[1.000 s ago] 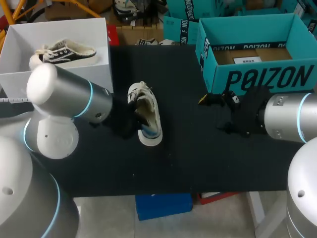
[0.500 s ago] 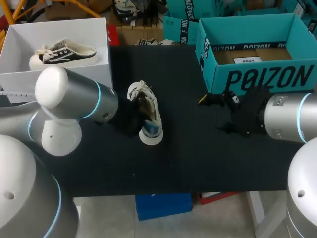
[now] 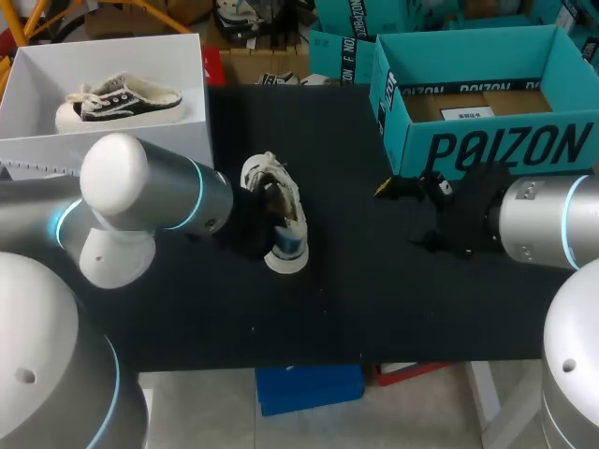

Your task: Take the shoe out of the shoebox, open the shoe tongue, remove and reinsert the insole, then place the shoe into the shoebox

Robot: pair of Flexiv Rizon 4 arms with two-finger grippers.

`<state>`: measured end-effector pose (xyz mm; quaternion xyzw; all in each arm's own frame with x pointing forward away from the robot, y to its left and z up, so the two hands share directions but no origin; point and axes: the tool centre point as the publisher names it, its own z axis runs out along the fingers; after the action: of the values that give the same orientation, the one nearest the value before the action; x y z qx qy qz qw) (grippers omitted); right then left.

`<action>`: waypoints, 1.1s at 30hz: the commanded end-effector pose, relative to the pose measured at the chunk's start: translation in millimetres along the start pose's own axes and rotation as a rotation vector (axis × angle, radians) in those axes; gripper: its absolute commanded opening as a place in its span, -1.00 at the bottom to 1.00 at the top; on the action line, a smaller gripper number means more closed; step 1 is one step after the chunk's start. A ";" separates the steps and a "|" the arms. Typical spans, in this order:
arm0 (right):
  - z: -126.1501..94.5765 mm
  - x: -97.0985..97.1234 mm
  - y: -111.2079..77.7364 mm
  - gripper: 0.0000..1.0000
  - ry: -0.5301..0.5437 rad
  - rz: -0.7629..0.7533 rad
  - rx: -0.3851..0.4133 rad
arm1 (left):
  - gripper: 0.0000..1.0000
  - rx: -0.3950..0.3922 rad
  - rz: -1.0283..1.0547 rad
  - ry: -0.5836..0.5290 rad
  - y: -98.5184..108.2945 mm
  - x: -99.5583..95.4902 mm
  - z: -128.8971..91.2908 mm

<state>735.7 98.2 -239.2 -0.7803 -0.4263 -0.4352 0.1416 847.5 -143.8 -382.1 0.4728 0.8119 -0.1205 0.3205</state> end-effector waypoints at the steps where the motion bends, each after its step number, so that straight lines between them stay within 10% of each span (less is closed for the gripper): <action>1: -3.7 -4.6 2.1 1.00 0.010 0.008 0.031 | -0.01 0.040 -0.011 -0.014 0.9 -1.7 5.8; 2: -3.7 -4.6 2.1 1.00 0.010 0.008 0.031 | 1.00 0.046 -0.012 -0.015 0.4 -2.2 5.4; 33: -3.7 -4.6 2.1 1.00 0.010 0.008 0.031 | 1.00 -0.037 0.015 -0.028 17.5 -12.3 -7.3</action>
<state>735.7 98.2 -239.2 -0.7803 -0.4263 -0.4352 0.1416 864.3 -140.6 -365.1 0.4727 0.8060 -0.1123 0.3381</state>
